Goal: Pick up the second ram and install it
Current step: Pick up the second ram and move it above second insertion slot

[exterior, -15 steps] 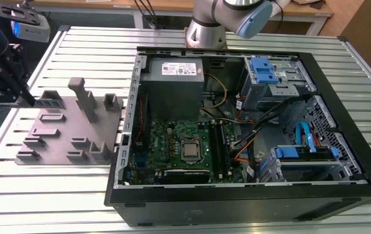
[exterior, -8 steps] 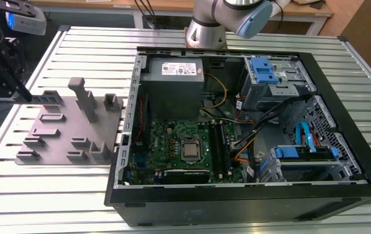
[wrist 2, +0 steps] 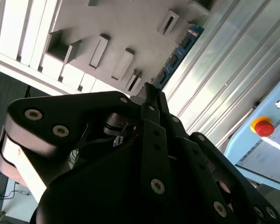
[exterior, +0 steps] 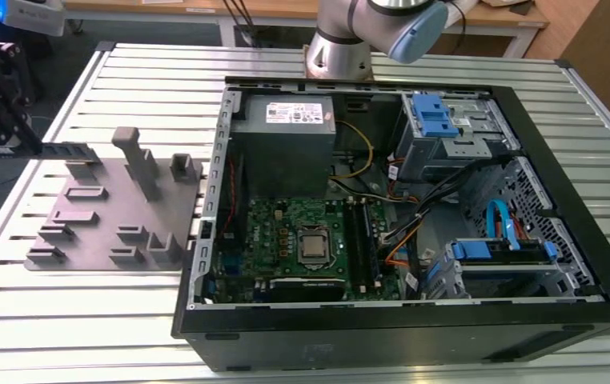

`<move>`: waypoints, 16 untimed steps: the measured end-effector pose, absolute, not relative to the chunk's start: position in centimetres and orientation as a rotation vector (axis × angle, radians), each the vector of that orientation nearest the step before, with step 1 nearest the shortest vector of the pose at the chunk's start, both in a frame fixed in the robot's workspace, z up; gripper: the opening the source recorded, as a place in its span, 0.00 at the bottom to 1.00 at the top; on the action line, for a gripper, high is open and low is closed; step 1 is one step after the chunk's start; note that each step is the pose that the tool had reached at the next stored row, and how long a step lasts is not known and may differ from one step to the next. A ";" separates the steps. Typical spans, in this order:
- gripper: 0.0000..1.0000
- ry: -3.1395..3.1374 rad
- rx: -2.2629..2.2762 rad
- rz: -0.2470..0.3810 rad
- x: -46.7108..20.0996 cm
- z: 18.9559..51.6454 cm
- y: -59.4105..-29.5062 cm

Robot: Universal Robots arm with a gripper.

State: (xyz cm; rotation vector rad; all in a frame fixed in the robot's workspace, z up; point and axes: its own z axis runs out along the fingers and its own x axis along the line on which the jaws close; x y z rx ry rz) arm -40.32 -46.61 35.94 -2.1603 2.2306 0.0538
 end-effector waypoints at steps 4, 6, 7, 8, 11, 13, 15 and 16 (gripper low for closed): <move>0.14 2.231 -2.160 0.054 -40.3 37.1 -46.6; 0.14 2.231 -2.160 0.054 -40.3 37.8 -46.6; 0.14 2.231 -2.160 0.054 -40.3 38.1 -46.6; 0.14 2.231 -2.160 0.054 -40.3 38.4 -46.6; 0.14 2.231 -2.160 0.054 -40.3 39.2 -46.6; 0.14 2.231 -2.160 0.054 -40.3 39.7 -46.6; 0.14 2.230 -2.160 0.054 -40.3 40.2 -46.6; 0.14 2.231 -2.160 0.054 -40.3 40.4 -46.6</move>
